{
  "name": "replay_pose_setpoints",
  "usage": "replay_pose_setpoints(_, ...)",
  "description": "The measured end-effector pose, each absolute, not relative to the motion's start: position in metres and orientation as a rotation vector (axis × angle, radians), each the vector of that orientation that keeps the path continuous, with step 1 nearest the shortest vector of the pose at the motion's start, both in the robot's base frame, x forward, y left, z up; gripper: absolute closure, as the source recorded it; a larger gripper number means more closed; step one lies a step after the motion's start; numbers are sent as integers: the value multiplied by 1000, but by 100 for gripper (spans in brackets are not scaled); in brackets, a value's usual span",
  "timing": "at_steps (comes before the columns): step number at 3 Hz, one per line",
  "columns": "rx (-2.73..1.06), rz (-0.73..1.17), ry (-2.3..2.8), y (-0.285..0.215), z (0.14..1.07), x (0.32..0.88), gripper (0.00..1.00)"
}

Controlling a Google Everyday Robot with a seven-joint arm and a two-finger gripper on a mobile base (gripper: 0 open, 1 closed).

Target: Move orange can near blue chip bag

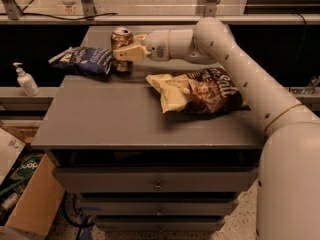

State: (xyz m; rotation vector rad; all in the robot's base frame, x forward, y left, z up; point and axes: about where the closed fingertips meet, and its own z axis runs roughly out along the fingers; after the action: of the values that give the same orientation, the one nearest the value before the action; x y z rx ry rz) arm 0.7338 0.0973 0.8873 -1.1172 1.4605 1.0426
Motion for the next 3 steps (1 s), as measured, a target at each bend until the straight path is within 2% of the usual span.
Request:
replay_pose_setpoints(1, -1176, 1052, 1439, 111, 882, 723, 82)
replay_pose_setpoints(3, -1274, 1006, 1392, 118, 876, 706, 36)
